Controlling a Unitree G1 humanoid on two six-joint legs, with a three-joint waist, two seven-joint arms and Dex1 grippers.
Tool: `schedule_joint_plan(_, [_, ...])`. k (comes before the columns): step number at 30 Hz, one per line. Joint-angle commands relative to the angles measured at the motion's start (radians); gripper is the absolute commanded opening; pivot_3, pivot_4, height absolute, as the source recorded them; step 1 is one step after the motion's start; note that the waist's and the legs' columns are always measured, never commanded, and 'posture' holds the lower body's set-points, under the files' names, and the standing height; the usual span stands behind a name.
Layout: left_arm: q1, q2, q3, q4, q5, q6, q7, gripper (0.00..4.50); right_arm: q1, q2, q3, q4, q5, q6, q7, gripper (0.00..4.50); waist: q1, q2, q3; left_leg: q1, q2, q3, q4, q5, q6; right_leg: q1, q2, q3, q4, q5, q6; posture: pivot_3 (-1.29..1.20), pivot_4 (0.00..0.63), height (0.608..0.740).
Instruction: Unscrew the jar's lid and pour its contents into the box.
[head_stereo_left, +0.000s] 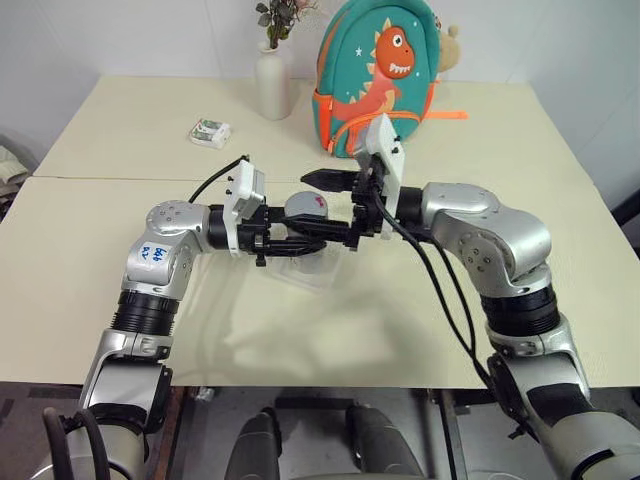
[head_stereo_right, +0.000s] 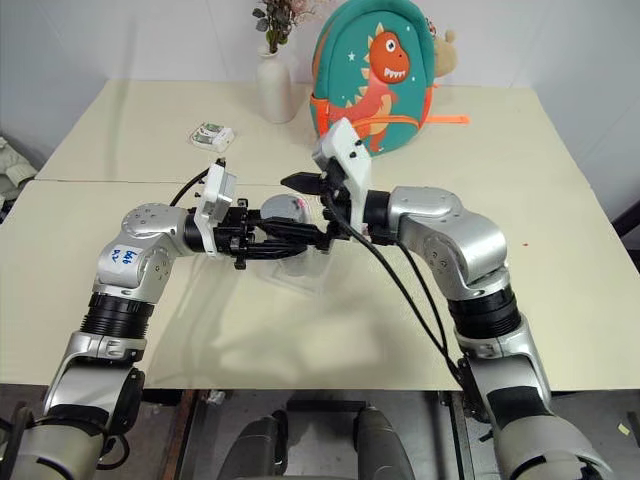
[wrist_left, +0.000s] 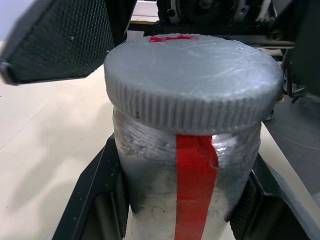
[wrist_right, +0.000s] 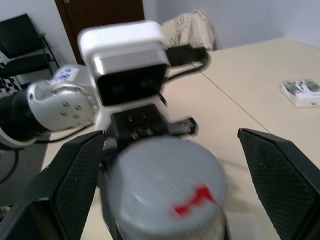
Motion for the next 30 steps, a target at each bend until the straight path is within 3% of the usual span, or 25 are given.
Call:
schedule_joint_plan(1, [-0.026,0.011,0.013,-0.003,0.002,-0.02,-0.008,2.04,0.015,-0.064,-0.056,0.0,-0.008,-0.021,0.028,4.46,0.0,0.0,0.0,0.0,0.0,0.0,0.0,0.0,0.0,0.0,0.0,0.0,0.0,0.0,0.0,0.0,0.15,0.74])
schedule_joint_plan(21, [-0.019,0.027,0.024,-0.009,0.005,-0.016,-0.015,2.04,0.057,-0.15,-0.142,0.006,0.071,0.004,0.128,4.46,-0.002,0.0,0.0,0.0,0.0,0.0,0.0,0.0,0.0,0.0,0.0,0.001,0.0,0.0,0.0,0.0,0.15,0.74])
schedule_joint_plan(30, [-0.013,0.032,0.021,-0.022,0.0,-0.009,-0.009,2.04,-0.005,-0.03,-0.085,-0.045,0.084,0.037,0.041,4.46,-0.004,0.0,0.0,0.0,0.0,0.0,0.0,0.0,0.0,0.0,0.001,0.001,0.001,0.0,0.0,0.0,0.15,0.74])
